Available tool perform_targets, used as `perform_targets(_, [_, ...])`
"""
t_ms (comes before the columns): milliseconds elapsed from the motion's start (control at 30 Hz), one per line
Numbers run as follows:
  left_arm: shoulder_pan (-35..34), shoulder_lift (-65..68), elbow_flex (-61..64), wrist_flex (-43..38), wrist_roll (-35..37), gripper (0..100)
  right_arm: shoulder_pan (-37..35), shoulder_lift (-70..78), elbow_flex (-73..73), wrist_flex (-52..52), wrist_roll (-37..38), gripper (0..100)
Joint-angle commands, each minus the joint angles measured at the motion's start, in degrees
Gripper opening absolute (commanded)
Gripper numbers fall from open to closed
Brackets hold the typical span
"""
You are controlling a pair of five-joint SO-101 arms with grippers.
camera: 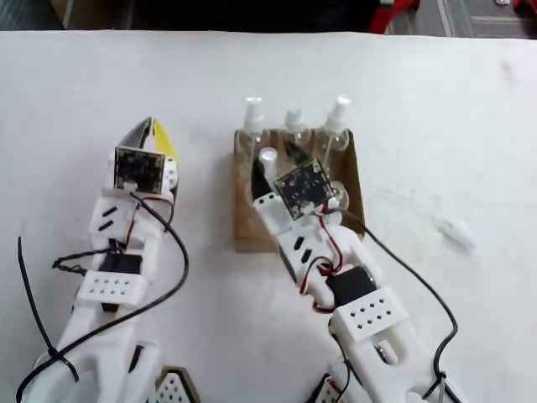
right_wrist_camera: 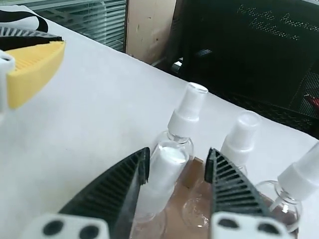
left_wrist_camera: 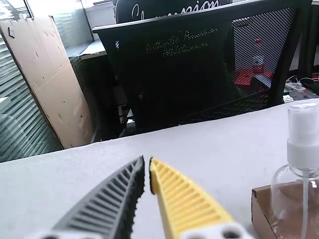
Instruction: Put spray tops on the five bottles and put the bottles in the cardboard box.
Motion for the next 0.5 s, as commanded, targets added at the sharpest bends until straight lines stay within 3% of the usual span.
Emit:
perform_targets(0, [0.5, -0.2, -1.2, -1.5, 0.2, 2, -0.8, -3.1, -0.4, 0.7, 0.0, 15.5])
perform_targets(367, [0.5, -0.2, -1.2, -1.5, 0.2, 2, -0.2, -10.1, -0.8, 5.8, -0.4, 15.7])
perform_targets(467, [0.5, -0.2, -1.2, -1.5, 0.2, 2, -0.1, -10.1, -0.9, 5.8, -3.7, 15.9])
